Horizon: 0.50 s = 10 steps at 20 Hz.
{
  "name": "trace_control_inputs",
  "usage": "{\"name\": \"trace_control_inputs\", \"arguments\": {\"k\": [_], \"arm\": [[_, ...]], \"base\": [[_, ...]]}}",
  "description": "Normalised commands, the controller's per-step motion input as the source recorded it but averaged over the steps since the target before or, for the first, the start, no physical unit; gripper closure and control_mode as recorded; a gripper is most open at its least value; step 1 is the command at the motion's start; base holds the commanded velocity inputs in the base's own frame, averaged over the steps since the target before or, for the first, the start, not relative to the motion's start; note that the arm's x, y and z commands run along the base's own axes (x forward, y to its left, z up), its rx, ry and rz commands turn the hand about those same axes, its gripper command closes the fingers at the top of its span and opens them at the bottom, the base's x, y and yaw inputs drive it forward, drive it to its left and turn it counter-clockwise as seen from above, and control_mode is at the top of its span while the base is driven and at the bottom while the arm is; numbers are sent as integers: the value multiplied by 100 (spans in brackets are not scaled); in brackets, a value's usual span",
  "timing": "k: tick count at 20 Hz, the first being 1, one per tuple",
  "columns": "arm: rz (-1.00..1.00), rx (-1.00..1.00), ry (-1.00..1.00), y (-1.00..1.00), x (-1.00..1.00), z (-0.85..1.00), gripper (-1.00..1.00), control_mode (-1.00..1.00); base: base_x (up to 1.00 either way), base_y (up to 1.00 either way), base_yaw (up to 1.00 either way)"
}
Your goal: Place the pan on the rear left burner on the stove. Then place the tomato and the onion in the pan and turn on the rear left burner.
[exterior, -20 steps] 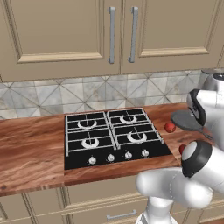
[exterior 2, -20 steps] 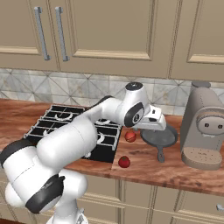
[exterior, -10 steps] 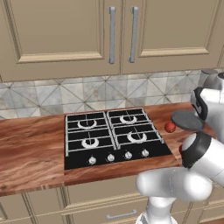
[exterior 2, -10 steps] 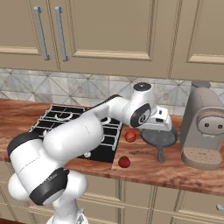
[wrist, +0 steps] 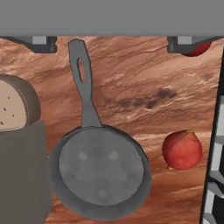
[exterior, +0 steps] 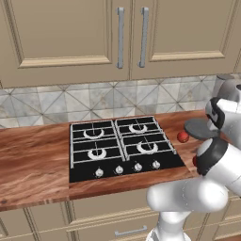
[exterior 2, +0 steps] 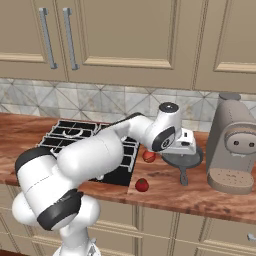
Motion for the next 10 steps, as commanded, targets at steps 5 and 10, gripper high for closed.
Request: {"name": "trace_control_inputs", "arguments": {"k": [5, 10], "arm": [[10, 0, 0, 0, 0, -38, -100, -100], [8, 0, 0, 0, 0, -28, -100, -100]], "base": [[0, 0, 0], [0, 0, 0]]}}
